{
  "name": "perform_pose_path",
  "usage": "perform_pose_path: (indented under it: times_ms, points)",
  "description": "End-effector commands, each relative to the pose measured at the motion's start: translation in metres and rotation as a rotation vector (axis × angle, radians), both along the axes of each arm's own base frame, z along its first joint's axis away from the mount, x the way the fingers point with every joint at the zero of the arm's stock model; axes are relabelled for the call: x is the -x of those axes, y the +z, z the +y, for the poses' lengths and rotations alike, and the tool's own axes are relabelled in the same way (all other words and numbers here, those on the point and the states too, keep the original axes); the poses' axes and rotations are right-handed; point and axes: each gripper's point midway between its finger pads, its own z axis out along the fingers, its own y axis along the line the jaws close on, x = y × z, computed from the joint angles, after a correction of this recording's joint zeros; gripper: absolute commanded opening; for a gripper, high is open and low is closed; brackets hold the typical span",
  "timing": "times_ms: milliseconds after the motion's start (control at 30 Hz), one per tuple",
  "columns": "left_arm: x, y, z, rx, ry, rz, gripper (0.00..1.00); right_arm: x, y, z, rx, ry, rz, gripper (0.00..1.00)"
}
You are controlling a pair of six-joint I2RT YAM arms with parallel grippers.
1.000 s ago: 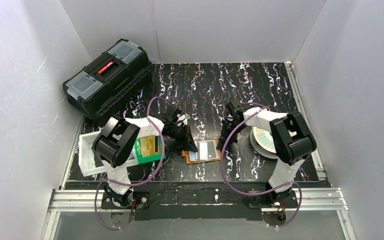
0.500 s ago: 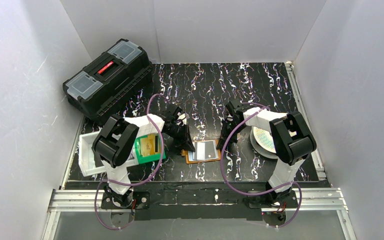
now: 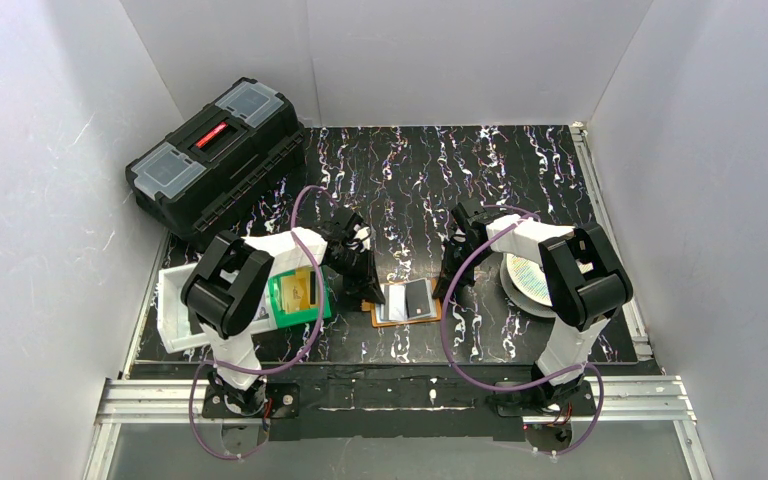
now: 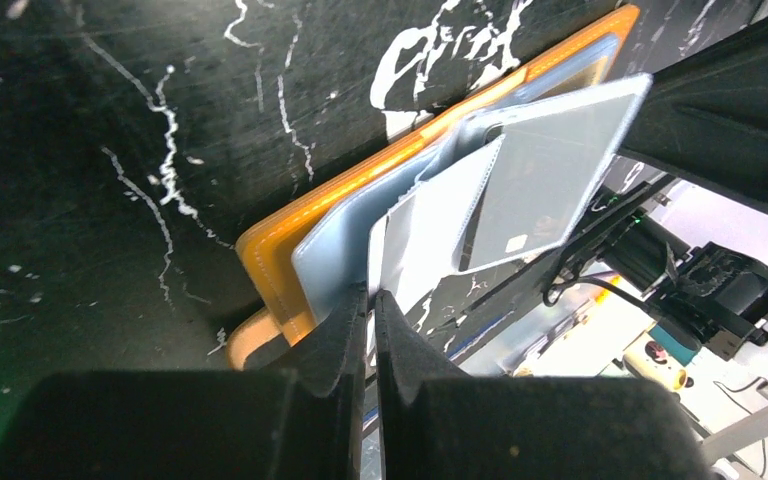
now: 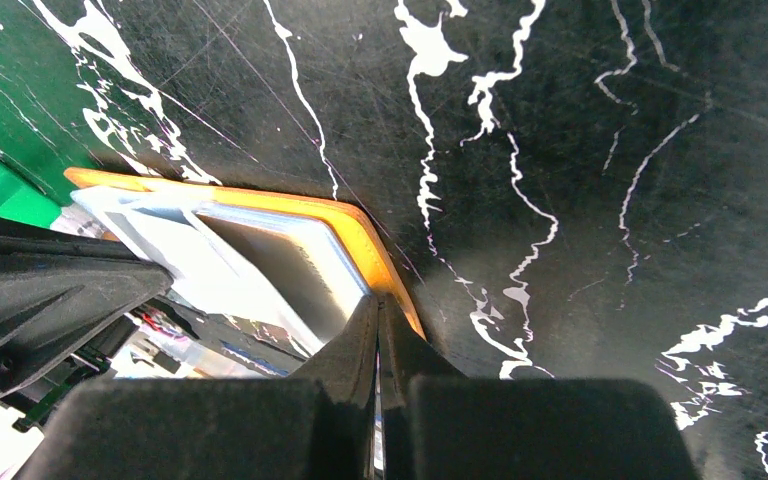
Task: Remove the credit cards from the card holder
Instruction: Remove the credit card from the card holder.
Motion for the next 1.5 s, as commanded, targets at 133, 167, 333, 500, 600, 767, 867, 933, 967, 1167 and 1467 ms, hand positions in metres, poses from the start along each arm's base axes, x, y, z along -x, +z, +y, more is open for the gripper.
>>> perform_pose_path:
  times_ms: [133, 167, 333, 500, 600, 767, 867, 933, 967, 1167, 1467]
  points:
    - [0.005, 0.001, 0.027, -0.115, 0.02, -0.01, 0.0, 0.01, -0.048, -0.043, 0.255, 0.027, -0.002, 0.01]
    - [0.006, 0.002, 0.023, -0.096, 0.022, -0.004, 0.0, 0.009, -0.046, -0.043, 0.252, 0.026, -0.009, 0.01]
    - [0.006, 0.001, 0.014, -0.049, 0.048, 0.03, 0.0, -0.002, -0.009, -0.033, 0.19, 0.012, -0.085, 0.01]
    - [0.006, 0.007, -0.005, 0.089, 0.079, 0.051, 0.0, -0.016, 0.048, -0.013, 0.078, 0.006, -0.206, 0.22]
    - [0.004, 0.013, -0.015, 0.169, 0.101, 0.056, 0.0, -0.018, 0.072, 0.005, -0.021, 0.025, -0.264, 0.35]
    - [-0.003, 0.023, -0.027, 0.269, 0.121, 0.039, 0.0, -0.012, 0.077, 0.031, -0.14, 0.084, -0.252, 0.5]
    - [-0.007, 0.029, -0.033, 0.31, 0.13, 0.031, 0.0, -0.007, 0.068, 0.042, -0.199, 0.098, -0.199, 0.52]
    - [-0.009, 0.033, -0.036, 0.333, 0.134, 0.03, 0.0, -0.005, 0.061, 0.047, -0.222, 0.106, -0.172, 0.52]
    - [-0.011, 0.035, -0.038, 0.347, 0.136, 0.028, 0.0, -0.004, 0.058, 0.048, -0.227, 0.106, -0.163, 0.54]
    - [-0.014, 0.04, -0.045, 0.4, 0.156, 0.042, 0.0, -0.002, 0.045, 0.053, -0.257, 0.096, -0.117, 0.58]
    - [-0.015, 0.035, -0.046, 0.393, 0.16, 0.06, 0.0, 0.002, 0.019, 0.049, -0.224, 0.064, -0.056, 0.56]
